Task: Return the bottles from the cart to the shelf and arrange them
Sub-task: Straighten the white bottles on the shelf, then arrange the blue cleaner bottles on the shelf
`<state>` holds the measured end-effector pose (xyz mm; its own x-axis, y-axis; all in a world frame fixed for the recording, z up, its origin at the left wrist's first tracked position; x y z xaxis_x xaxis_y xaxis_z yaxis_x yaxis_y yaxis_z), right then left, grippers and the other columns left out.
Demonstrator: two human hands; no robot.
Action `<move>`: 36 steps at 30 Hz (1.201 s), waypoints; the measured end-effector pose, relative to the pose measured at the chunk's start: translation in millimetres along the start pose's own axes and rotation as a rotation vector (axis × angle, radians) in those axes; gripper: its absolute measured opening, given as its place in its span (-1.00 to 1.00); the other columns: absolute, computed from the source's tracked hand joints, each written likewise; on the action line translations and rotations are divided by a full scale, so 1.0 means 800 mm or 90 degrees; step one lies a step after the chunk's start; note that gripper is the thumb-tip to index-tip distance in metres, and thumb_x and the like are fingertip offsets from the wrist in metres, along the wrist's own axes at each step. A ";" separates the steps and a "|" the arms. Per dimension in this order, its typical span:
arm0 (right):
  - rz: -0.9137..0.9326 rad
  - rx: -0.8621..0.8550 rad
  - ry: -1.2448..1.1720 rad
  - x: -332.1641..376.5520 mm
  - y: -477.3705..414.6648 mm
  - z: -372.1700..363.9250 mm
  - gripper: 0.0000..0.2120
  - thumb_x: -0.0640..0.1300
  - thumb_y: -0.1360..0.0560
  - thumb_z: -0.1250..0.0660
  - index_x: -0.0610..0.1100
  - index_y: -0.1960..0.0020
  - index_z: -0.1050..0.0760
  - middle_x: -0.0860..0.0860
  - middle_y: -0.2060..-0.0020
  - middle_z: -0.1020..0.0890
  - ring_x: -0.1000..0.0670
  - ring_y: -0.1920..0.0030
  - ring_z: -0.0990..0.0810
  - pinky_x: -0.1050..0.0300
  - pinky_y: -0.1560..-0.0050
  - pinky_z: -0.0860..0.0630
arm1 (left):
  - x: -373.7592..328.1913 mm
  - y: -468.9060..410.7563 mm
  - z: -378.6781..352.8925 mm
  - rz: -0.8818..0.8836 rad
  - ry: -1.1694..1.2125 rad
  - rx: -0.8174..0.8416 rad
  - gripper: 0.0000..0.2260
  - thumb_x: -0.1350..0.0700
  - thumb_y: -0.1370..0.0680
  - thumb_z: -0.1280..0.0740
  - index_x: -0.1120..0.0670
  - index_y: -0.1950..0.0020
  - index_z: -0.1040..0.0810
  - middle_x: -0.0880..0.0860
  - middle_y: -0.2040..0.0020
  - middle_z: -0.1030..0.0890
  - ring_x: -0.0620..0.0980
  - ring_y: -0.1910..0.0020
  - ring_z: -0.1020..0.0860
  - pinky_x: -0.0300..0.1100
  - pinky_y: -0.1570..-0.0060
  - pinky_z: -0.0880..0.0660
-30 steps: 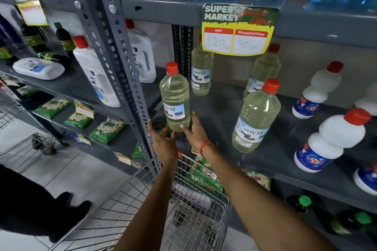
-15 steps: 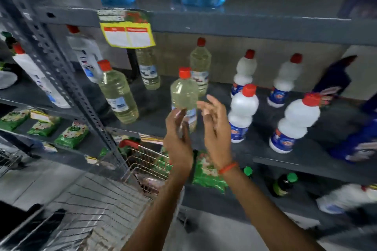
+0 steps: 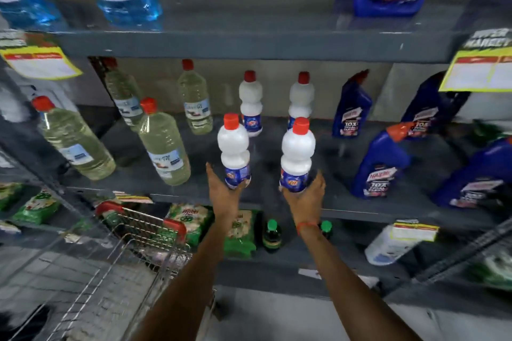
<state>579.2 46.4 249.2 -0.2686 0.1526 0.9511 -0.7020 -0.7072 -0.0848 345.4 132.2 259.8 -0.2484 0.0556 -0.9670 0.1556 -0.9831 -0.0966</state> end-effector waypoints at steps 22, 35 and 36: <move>0.027 0.007 -0.033 -0.008 0.002 0.007 -0.12 -0.04 -0.26 -0.57 -0.14 -0.45 -0.20 -0.08 -0.40 -0.41 -0.01 -0.35 -0.44 0.01 -0.35 -0.44 | 0.006 0.007 -0.020 -0.046 -0.071 0.051 0.05 -0.08 -0.28 -0.55 0.06 -0.52 0.09 0.12 -0.55 -0.10 0.10 -0.50 -0.17 0.11 -0.44 -0.24; 0.254 -0.206 0.065 -0.005 -0.011 0.236 -0.49 -0.10 -0.55 -0.19 -0.27 -0.44 -0.21 -0.18 -0.42 -0.32 0.05 -0.44 -0.21 0.46 -0.45 -0.05 | -0.147 0.199 -0.226 -0.285 -0.014 0.140 -0.13 -0.07 -0.45 -0.38 0.19 -0.52 0.11 0.11 -0.56 0.01 -0.23 -0.52 0.08 -0.42 -0.46 0.04; 0.232 -0.232 0.064 -0.021 -0.017 0.261 -0.44 -0.09 -0.53 -0.24 -0.27 -0.45 -0.17 -0.19 -0.45 -0.28 0.08 -0.45 -0.18 0.47 -0.45 -0.04 | -0.139 0.202 -0.246 -0.245 -0.001 0.146 -0.07 -0.08 -0.40 -0.43 0.19 -0.52 0.11 0.10 -0.56 0.01 -0.25 -0.51 0.07 -0.43 -0.45 0.03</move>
<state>731.0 -91.0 296.6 -0.5881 0.0199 0.8086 -0.7298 -0.4441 -0.5198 586.5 1.4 305.6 -0.2483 0.4243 -0.8708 -0.1642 -0.9044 -0.3939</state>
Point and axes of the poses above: each hand's wrist, its own y-axis away from the middle knuckle, its own z-axis out of the back of the hand, x = y × z, the point moved 10 cm from there along -y, towards the middle knuckle
